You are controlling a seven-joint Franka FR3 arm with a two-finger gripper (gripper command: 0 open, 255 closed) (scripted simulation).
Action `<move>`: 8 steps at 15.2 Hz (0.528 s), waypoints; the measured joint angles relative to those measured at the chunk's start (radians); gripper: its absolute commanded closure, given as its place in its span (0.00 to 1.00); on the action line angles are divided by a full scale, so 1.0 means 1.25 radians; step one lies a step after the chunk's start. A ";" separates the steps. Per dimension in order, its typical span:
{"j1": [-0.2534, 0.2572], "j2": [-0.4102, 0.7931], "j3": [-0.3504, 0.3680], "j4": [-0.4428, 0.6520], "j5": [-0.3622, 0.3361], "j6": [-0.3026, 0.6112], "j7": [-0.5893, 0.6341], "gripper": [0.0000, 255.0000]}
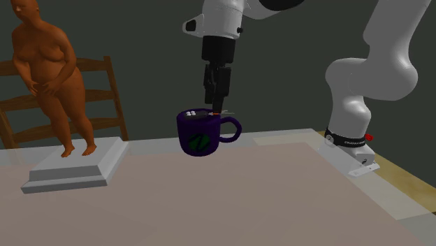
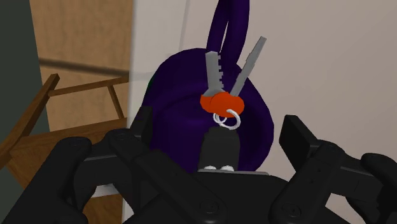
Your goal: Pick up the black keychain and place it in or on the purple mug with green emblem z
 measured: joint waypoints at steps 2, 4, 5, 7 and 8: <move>-0.002 -0.014 -0.002 0.018 -0.002 -0.032 0.000 0.00; -0.003 -0.037 -0.005 0.044 -0.004 -0.080 0.001 0.00; -0.003 -0.042 -0.004 0.052 -0.004 -0.093 0.003 0.00; -0.003 -0.047 -0.005 0.055 -0.004 -0.102 0.002 0.00; -0.003 -0.048 -0.005 0.056 -0.004 -0.103 0.002 0.00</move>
